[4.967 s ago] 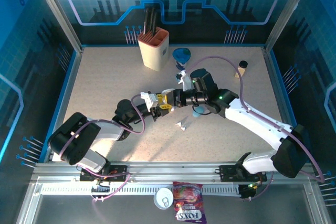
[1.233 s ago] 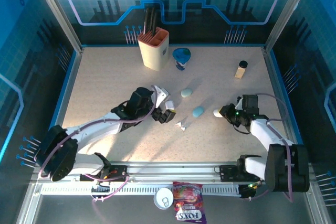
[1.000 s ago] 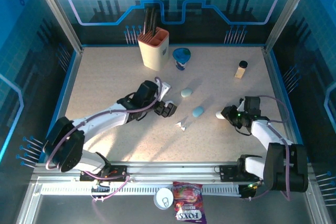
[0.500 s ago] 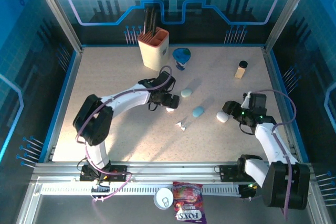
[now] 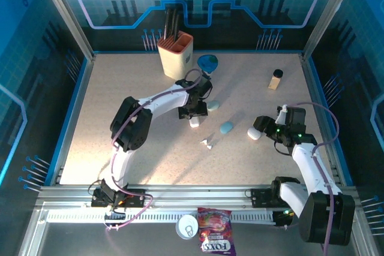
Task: Insert wireless bluetooth earbuds into charging case
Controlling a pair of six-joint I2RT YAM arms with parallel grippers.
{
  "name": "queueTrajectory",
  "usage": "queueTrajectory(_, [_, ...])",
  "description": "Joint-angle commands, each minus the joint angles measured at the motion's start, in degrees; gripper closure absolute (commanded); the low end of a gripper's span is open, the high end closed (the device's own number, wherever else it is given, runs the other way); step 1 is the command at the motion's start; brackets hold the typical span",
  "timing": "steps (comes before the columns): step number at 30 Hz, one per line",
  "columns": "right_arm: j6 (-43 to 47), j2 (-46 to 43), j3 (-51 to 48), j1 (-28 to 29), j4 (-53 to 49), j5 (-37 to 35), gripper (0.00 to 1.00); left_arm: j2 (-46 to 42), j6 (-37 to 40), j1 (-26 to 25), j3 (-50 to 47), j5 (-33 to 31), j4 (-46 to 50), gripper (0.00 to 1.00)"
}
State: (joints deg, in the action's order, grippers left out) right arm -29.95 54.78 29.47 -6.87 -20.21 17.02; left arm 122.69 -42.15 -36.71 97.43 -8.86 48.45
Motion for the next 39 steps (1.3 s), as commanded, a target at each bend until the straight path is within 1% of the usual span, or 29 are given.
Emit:
queueTrajectory(1, [-0.27, -0.82, -0.91, 0.10, 0.31, 1.75, 0.32, 3.04, -2.88, -0.55, 4.06, -1.93, 8.05, 0.30])
queueTrajectory(5, [0.32, -1.04, -0.23, 0.02, -0.30, 1.46, 0.32, 3.99, -3.88, -0.64, 4.46, -1.30, 7.72, 0.33])
queueTrajectory(9, [0.47, -1.42, 0.32, 0.07, -0.79, 1.18, 0.31, 4.86, -4.04, -0.62, 4.21, 1.38, 6.19, 0.37])
queueTrajectory(11, [0.60, -1.67, 0.75, 0.02, -1.19, 1.36, 0.32, 5.14, -4.33, -0.62, 4.20, 1.91, 5.74, 0.41])
queueTrajectory(13, [0.60, -1.88, 1.09, 0.04, -1.53, 1.51, 0.32, 5.14, -4.52, -0.62, 3.98, 1.89, 5.54, 0.49])
queueTrajectory(18, [0.43, -3.13, 1.95, 0.04, -2.36, 2.02, 0.32, 4.99, -4.85, -0.63, 3.43, 2.18, 4.51, 0.54])
queueTrajectory(19, [0.36, -3.32, 2.04, 0.11, -2.51, 2.13, 0.32, 4.97, -4.96, -0.64, 3.31, 2.31, 4.31, 0.57])
queueTrajectory(21, [0.34, -3.87, 2.56, 0.19, -3.03, 2.29, 0.32, 5.02, -5.22, -0.64, 3.01, 2.87, 3.80, 0.56])
queueTrajectory(24, [0.42, -4.59, 3.01, 0.36, -3.74, 2.18, 0.32, 5.29, -5.57, -0.55, 2.77, 3.91, 3.15, 0.45])
queueTrajectory(29, [0.51, -4.83, 2.90, 0.29, -4.16, 2.02, 0.32, 5.84, -5.77, -0.54, 2.35, 4.46, 2.71, 0.42])
queueTrajectory(31, [0.38, -4.93, 2.76, 0.37, -4.18, 2.17, 0.32, 5.82, -5.79, -0.58, 2.18, 4.79, 2.38, 0.43])
queueTrajectory(33, [0.34, -5.08, 2.88, 0.41, -4.14, 2.36, 0.32, 5.81, -5.75, -0.50, 2.05, 5.03, 2.01, 0.49])
queueTrajectory(36, [0.16, -5.45, 3.29, 0.41, -4.39, 2.58, 0.32, 5.83, -5.76, -0.56, 2.04, 5.03, 1.77, 0.53])
queueTrajectory(39, [0.07, -5.90, 4.05, 0.44, -4.77, 3.18, 0.32, 5.33, -5.67, -0.56, 1.87, 4.95, 1.70, 0.56])
